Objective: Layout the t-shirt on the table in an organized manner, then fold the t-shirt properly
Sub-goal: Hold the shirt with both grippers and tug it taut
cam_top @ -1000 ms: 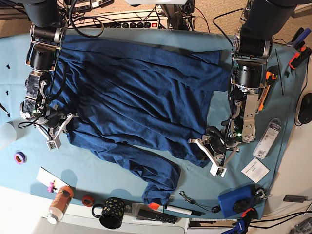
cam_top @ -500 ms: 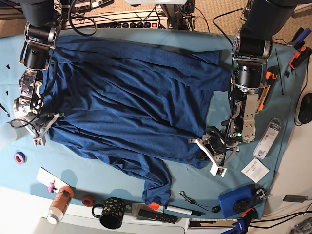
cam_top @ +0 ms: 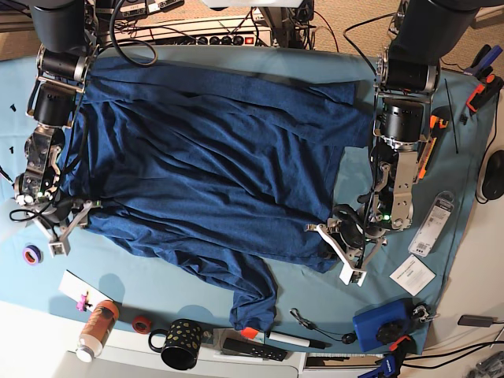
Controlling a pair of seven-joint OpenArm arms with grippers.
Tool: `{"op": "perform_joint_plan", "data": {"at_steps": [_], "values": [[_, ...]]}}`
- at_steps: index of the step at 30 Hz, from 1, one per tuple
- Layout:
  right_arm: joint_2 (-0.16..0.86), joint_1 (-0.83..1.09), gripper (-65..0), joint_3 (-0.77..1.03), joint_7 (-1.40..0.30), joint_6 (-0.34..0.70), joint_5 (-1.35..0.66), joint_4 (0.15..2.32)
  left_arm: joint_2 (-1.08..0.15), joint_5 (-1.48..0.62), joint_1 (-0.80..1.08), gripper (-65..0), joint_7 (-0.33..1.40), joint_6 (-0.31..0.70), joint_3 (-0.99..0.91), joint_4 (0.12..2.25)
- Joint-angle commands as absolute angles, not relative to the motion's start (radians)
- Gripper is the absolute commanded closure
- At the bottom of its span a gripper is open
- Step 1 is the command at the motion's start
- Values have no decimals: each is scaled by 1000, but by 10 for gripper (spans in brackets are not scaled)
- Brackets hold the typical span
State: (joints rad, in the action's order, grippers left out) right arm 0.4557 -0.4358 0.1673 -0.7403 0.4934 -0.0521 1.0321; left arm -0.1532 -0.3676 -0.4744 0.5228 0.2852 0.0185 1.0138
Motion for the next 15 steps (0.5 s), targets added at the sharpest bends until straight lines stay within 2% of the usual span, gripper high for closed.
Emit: {"op": "perform_joint_plan", "data": {"at_steps": [1, 4, 7, 12, 15], "values": [[482, -473, -279, 173, -723, 488, -76, 1047, -156, -377, -506, -91, 500, 290, 17, 1029], [491, -485, -284, 175, -749, 505, -158, 1047, -155, -378, -504, -91, 500, 290, 17, 1029], [511, -484, -353, 191, -773, 514, -247, 1047, -156, -376, -496, -100, 501, 289, 17, 1029], [539, -484, -366, 289, -868, 516, -379, 1045, -165, -371, -493, -215, 500, 289, 17, 1029], [553, -485, -366, 383, -943, 567, -499, 1019, -167, -371, -493, -241, 500, 290, 17, 1029]]}}
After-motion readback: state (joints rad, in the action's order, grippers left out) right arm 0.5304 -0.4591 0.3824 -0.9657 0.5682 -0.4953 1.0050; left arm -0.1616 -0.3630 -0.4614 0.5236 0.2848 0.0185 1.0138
